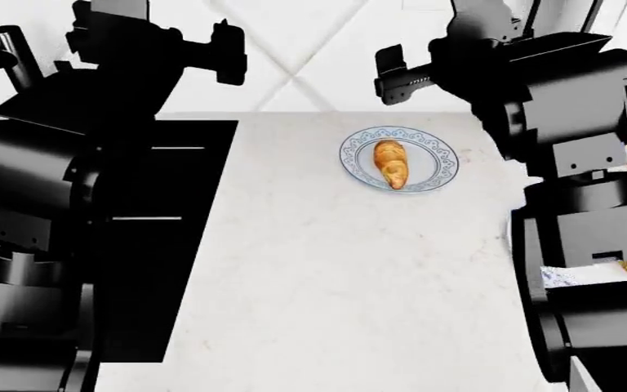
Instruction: From the different types of pastries on the counter, select a croissant and place it on the cutting board. Then retrieve a jar of jam from the cabinet and place it alongside the croissant on the cutting board.
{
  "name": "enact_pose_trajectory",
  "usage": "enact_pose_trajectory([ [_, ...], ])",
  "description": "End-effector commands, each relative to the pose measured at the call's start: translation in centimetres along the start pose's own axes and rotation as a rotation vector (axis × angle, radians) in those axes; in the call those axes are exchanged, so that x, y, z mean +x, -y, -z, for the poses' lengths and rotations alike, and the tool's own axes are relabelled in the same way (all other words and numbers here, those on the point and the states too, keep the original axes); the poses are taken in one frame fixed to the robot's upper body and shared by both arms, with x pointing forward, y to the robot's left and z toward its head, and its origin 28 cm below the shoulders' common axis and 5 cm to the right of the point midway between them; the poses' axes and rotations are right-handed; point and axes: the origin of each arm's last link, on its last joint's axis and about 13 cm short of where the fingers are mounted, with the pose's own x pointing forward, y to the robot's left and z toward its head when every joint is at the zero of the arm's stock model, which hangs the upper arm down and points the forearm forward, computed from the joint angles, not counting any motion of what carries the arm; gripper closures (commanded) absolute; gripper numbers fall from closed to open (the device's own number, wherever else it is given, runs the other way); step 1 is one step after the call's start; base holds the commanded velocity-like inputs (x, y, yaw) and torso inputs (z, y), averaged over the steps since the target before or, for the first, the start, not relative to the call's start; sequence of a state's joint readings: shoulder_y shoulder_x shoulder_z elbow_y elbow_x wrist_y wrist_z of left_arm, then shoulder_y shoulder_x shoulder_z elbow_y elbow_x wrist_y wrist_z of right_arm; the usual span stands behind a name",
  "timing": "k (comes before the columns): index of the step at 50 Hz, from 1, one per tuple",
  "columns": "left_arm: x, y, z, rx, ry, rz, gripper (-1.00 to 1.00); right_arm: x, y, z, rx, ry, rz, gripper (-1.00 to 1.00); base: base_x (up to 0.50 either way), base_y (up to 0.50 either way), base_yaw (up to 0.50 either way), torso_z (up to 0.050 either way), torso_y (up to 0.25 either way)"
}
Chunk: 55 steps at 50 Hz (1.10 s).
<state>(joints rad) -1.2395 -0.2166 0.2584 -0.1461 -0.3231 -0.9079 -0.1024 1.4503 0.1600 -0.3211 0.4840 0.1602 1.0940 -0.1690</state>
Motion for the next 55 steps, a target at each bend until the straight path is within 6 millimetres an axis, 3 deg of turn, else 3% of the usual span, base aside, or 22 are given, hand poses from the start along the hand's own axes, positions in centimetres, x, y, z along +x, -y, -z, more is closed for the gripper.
enact_pose_trajectory([
  [1,0.0,0.4,0.1,0.003,-0.022,0.022,-1.0,2.0,0.1,2.1,0.128,-0.195,-0.021,-1.0,0.0,0.0,0.0,0.0,0.0],
  [8,0.2,0.7,0.3,0.008,-0.041,0.034,-1.0,2.7,-0.4,4.1,0.173,-0.255,-0.074,-1.0,0.0,0.0,0.0,0.0,0.0],
  [31,1.1,1.2,2.0,0.004,-0.093,0.038,-1.0,4.3,-2.8,6.2,0.193,-0.27,-0.081,-1.0,0.0,0.0,0.0,0.0,0.0],
  [55,1.3,1.0,2.1,-0.012,-0.096,0.029,-1.0,5.6,-3.0,7.5,0.169,-0.292,0.015,-1.0,0.0,0.0,0.0,0.0,0.0],
])
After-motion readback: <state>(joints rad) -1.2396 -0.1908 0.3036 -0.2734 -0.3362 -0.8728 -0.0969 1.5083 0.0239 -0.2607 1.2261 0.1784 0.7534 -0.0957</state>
